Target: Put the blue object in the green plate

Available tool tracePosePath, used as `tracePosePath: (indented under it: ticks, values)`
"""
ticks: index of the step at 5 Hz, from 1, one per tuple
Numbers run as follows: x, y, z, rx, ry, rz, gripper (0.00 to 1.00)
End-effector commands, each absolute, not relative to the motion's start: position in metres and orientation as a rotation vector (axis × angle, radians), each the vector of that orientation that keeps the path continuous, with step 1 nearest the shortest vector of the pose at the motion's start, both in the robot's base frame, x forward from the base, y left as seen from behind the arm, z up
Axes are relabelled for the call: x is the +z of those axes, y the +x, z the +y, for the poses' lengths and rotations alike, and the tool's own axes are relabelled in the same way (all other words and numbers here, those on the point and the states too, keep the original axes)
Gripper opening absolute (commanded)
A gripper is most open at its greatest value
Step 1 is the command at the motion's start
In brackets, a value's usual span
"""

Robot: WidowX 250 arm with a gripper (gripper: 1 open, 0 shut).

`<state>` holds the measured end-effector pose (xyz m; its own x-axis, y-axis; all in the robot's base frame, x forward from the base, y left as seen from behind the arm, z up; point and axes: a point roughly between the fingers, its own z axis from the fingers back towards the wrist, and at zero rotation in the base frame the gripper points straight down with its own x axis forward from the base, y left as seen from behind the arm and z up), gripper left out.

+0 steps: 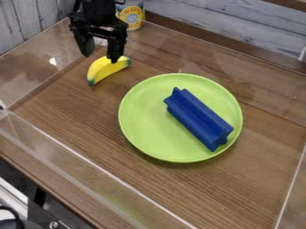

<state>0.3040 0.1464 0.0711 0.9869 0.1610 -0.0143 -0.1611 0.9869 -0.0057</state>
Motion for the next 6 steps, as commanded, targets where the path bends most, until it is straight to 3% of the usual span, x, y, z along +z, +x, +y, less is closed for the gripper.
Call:
tracePosePath:
  ticks: [1,6]
  values:
    - [0.078,0.306,0.141,0.172,0.008,-0.002,1.00]
    - [0.067,0.298,0.117,0.220,0.010,0.063,1.00]
